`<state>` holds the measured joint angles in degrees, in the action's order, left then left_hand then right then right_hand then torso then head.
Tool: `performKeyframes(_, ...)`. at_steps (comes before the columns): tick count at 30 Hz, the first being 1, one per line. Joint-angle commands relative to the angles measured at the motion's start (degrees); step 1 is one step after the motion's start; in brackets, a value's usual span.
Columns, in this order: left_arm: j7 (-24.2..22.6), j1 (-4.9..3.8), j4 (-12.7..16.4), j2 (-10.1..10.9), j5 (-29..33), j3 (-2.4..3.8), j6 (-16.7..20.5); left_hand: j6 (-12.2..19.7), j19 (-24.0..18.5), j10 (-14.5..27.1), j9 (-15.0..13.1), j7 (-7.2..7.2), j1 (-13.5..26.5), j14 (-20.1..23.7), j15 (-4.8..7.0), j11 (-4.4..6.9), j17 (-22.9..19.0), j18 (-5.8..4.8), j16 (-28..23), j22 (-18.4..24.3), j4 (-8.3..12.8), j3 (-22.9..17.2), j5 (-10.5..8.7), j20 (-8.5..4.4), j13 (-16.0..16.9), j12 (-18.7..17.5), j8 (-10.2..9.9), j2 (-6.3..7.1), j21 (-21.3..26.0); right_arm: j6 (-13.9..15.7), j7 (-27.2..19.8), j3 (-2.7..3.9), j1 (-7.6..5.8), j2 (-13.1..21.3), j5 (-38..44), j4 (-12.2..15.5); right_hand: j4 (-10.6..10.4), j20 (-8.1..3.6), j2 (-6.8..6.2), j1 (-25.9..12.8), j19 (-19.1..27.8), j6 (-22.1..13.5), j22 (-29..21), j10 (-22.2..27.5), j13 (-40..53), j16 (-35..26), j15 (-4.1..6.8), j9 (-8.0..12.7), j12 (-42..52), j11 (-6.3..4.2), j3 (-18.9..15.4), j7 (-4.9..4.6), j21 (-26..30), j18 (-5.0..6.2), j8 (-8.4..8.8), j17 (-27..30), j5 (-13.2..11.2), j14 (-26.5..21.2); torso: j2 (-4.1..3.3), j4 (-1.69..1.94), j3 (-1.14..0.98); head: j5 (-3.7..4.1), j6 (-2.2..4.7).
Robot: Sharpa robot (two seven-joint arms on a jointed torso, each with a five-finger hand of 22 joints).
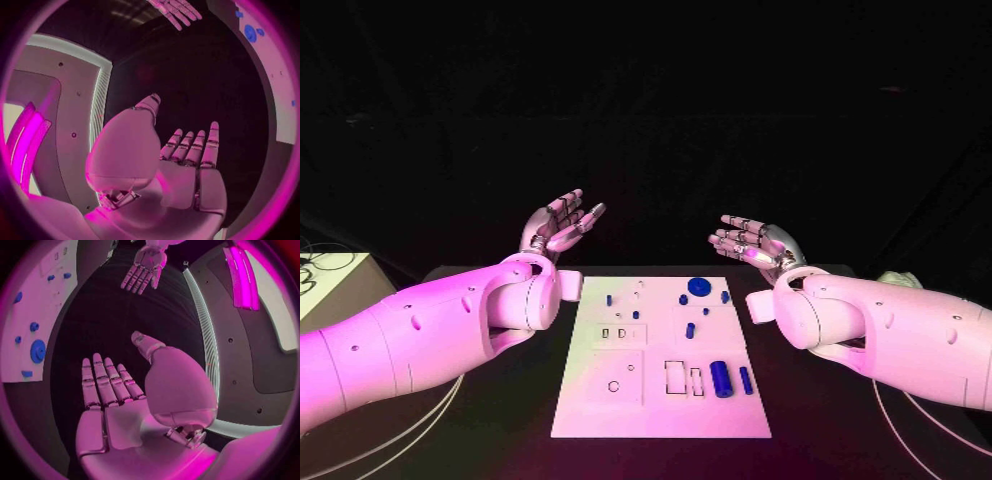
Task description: Assemble the parts on the task board
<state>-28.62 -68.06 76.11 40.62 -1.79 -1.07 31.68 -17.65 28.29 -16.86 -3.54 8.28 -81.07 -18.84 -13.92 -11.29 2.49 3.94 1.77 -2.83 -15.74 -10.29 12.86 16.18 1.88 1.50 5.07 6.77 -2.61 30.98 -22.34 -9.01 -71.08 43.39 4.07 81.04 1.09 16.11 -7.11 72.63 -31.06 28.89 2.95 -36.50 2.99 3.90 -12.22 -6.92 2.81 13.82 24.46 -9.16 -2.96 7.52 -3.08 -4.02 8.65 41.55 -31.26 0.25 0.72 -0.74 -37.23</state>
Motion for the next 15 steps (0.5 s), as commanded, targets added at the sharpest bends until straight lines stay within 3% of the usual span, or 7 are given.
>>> performKeyframes(1,-0.60,-0.50,-0.91,-0.40,-2.15,-0.07,-7.23,-1.98,1.26,-2.30,-0.32,6.20,-2.93,-1.50,-0.57,-1.08,0.23,1.28,0.60,-0.20,-0.71,0.17,0.70,0.47,0.28,0.67,0.65,-0.36,-0.40,-8.20,3.57,-0.55,-0.78,-0.20,3.83,-0.78,1.18,0.44,0.40,4.10,-14.41,6.70,1.06,-8.52,0.47,1.68,1.10,-0.78,0.72,-0.58,1.16,-6.40,-2.27,2.28,-1.34,-0.96,0.30,9.84,0.00,0.01,0.01,0.00,0.00)
performKeyframes(4,-0.61,-0.62,-1.13,-0.47,-2.22,-0.08,-7.53,-3.01,1.75,-3.73,-0.49,6.66,-3.27,-2.91,-0.80,-1.58,0.42,1.48,0.86,-0.25,-0.58,0.31,0.68,0.45,0.38,0.80,0.88,-0.69,-0.50,-8.99,3.94,-0.90,-1.21,-0.26,4.13,-1.14,2.17,0.33,0.45,5.01,-16.18,12.53,0.90,-14.66,0.71,2.26,1.93,-1.59,1.24,-1.54,2.05,-5.43,-2.22,2.87,-2.56,-1.14,0.55,12.36,0.00,0.01,0.01,0.00,0.00)
performKeyframes(5,-0.64,-0.65,0.75,2.11,-2.26,-0.08,-9.17,-4.50,4.03,-5.58,-0.76,6.90,-3.56,-4.98,-0.60,-1.94,0.70,1.90,1.25,-0.50,-0.48,0.32,0.67,0.43,0.51,0.98,1.30,-0.90,-0.90,-7.11,3.72,-0.89,-1.49,1.01,17.32,-2.53,2.29,0.28,0.43,5.08,-16.48,13.58,0.89,-15.23,0.70,2.38,2.07,-1.72,1.23,-1.70,2.26,-5.28,-2.20,2.94,-2.76,-1.18,0.56,12.84,-0.67,0.28,0.27,0.31,-0.57)
performKeyframes(7,-0.74,-0.67,1.52,2.76,-2.40,-0.07,-9.46,-6.76,7.42,-8.56,-1.18,7.35,-3.82,-9.12,0.17,-2.57,1.29,2.58,2.15,-0.86,-0.36,0.26,0.64,0.39,0.74,1.36,2.01,-1.09,-1.52,-6.49,3.85,-0.88,-1.67,1.10,21.25,-2.69,3.09,-0.22,0.31,5.83,-18.48,19.69,1.07,-18.58,0.79,3.18,3.01,-2.66,1.76,-2.60,3.76,-4.52,-2.71,3.09,-4.27,-1.45,1.52,15.31,-1.03,0.32,0.26,0.40,-0.53)
performKeyframes(10,-0.81,-0.70,3.12,3.93,-3.15,-0.07,-9.88,-15.35,16.61,-22.67,-2.73,7.19,-4.77,-24.99,1.68,-2.82,3.83,4.96,6.32,-1.82,0.48,-0.45,0.62,0.32,1.62,3.32,4.73,-1.35,-4.21,-5.51,4.38,-0.86,-2.14,1.14,28.52,-3.17,3.77,-1.50,-0.20,6.05,-21.67,22.61,1.28,-22.13,0.58,4.13,4.23,-2.88,1.68,-3.68,7.10,-3.45,-3.83,3.06,-5.31,-1.76,1.22,18.46,-1.77,0.36,0.32,0.77,-0.41)
performKeyframes(13,-0.65,-0.73,5.04,5.16,-4.13,-0.06,-10.38,-25.98,22.92,-33.68,-4.51,6.35,-5.64,-32.22,3.98,-0.84,5.91,6.62,9.96,-2.61,1.53,-1.61,0.59,-0.40,2.13,5.21,7.88,-1.15,-7.15,-4.78,5.22,-0.84,-2.71,1.17,36.28,-3.78,4.22,-3.36,-0.84,6.06,-26.13,24.85,2.01,-25.34,0.65,5.32,5.60,-3.17,1.70,-4.64,8.49,-2.87,-6.04,3.07,-6.19,-2.30,0.78,21.79,-2.38,0.51,0.38,1.03,-0.48)
performKeyframes(15,-0.42,-0.74,6.47,6.01,-4.85,-0.06,-10.67,-28.42,25.34,-36.92,-4.78,5.70,-5.98,-34.84,5.00,0.04,7.23,6.66,11.26,-2.87,1.90,-2.61,0.58,-1.35,2.13,5.77,8.63,-0.75,-8.32,-4.56,5.99,-0.82,-3.12,1.22,40.91,-4.07,4.43,-5.16,-1.09,6.03,-29.88,26.58,2.94,-28.11,0.63,6.34,6.92,-3.47,1.55,-5.56,8.04,-2.25,-8.38,2.92,-6.85,-3.07,0.06,24.67,-2.66,0.59,0.40,1.03,-0.61)
